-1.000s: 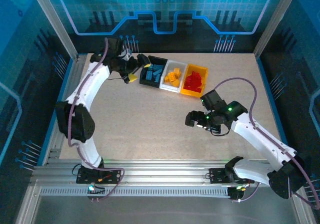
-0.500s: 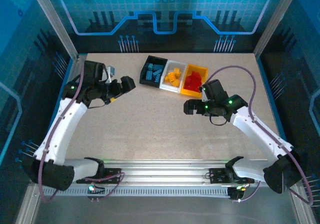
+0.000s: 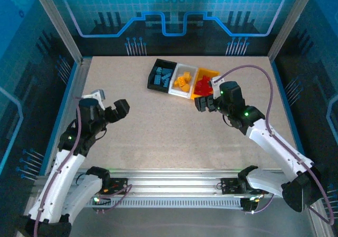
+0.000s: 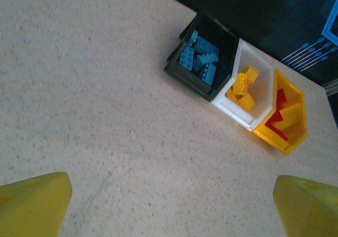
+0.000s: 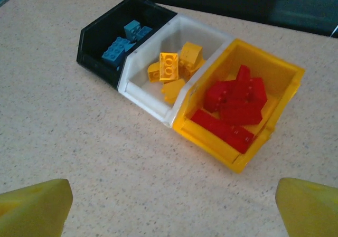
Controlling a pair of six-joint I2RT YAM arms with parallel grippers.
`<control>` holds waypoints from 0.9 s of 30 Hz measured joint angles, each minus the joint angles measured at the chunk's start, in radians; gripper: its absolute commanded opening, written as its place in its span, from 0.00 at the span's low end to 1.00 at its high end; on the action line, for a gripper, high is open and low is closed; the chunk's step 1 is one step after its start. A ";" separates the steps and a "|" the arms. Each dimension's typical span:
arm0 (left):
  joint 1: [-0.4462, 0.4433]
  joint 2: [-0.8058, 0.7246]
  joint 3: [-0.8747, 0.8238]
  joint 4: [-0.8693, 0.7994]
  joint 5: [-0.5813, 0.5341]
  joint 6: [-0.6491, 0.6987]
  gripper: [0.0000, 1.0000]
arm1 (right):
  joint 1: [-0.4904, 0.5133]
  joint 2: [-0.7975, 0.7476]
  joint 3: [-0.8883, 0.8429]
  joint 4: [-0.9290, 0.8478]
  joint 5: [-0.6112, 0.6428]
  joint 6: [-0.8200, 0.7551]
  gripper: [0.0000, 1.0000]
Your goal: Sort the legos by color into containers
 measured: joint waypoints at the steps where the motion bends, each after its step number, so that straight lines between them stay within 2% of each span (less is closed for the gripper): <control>1: 0.000 0.000 -0.006 0.023 -0.008 0.019 0.99 | -0.014 0.000 -0.001 0.008 0.002 -0.009 1.00; 9: 0.000 0.061 -0.026 0.144 -0.033 0.138 0.99 | -0.142 -0.013 -0.073 0.096 0.014 -0.034 1.00; 19: 0.000 0.153 -0.074 0.237 -0.084 0.187 0.99 | -0.402 0.017 -0.150 0.213 -0.047 -0.035 1.00; 27: 0.000 0.216 -0.101 0.285 -0.163 0.240 0.99 | -0.425 0.190 -0.254 0.403 -0.101 -0.058 1.00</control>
